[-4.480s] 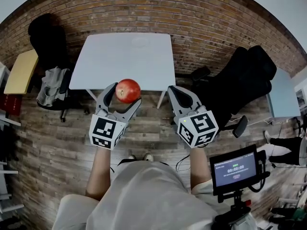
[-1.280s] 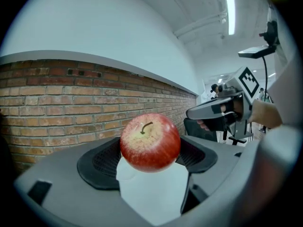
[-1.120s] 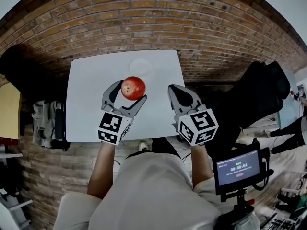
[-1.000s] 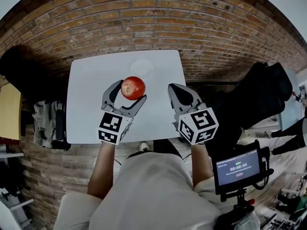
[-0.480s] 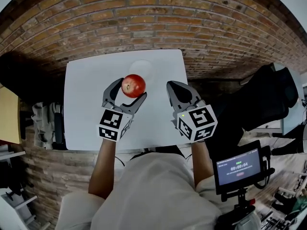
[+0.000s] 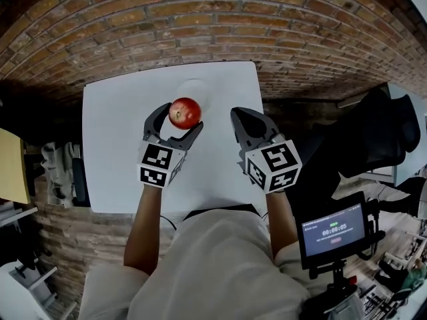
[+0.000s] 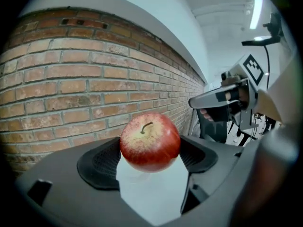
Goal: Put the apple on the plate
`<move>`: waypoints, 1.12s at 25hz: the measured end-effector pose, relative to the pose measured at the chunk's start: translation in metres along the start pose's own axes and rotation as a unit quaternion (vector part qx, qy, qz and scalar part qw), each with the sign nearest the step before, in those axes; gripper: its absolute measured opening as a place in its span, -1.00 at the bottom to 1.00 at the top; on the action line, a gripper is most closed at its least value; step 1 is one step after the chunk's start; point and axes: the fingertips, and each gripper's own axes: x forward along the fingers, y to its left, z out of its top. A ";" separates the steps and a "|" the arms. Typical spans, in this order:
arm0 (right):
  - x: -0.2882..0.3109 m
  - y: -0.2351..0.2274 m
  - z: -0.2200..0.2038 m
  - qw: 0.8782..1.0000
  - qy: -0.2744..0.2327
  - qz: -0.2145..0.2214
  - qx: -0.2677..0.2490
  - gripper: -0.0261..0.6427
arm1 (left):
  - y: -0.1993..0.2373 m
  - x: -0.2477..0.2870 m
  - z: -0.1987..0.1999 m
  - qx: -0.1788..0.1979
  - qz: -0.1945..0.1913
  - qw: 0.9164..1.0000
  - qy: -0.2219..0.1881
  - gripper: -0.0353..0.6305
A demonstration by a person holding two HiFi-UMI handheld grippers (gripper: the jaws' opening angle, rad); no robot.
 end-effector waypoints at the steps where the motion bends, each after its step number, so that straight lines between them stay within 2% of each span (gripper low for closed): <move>1: 0.004 -0.002 -0.002 1.000 0.004 0.000 0.002 -0.91 | 0.001 0.006 -0.004 0.001 -0.001 1.000 0.007 0.27; 15: 0.042 -0.025 -0.027 0.999 0.042 0.015 0.016 -0.91 | 0.018 0.056 -0.034 -0.020 0.000 0.999 0.049 0.27; 23: 0.055 -0.022 -0.038 0.998 0.059 0.026 0.021 -0.91 | 0.031 0.072 -0.047 -0.023 0.010 0.998 0.066 0.27; 28: 0.055 -0.018 -0.040 0.997 0.066 0.027 0.022 -0.91 | 0.035 0.078 -0.051 -0.011 0.016 0.997 0.072 0.27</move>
